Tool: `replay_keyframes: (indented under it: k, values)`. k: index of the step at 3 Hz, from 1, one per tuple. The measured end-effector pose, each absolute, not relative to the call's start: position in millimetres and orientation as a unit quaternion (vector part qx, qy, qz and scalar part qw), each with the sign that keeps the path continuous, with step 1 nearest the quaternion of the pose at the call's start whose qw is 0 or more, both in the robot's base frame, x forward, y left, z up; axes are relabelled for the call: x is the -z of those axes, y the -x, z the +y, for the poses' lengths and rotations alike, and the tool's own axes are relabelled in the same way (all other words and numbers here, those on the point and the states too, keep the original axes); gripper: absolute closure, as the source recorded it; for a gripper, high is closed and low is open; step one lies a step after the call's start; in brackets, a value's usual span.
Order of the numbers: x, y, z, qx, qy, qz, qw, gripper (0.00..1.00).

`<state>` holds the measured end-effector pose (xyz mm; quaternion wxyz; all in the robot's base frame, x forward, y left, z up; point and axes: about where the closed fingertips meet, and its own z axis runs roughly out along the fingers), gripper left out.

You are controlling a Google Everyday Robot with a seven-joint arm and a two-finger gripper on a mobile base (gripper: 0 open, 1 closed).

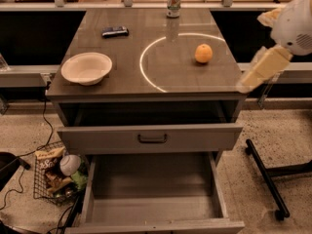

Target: Move orange near rxbar blueberry

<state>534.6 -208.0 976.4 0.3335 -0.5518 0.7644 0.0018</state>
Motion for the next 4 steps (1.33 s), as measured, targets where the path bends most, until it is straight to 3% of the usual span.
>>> replay_keyframes:
  k: [2,4]
  values:
    - [-965.5,-631.5,-204.0,-0.074,0.454,0.727,0.51,0.0]
    - [-962.8,-662.0,-221.2,-0.072,0.39,0.715,0.575,0.0]
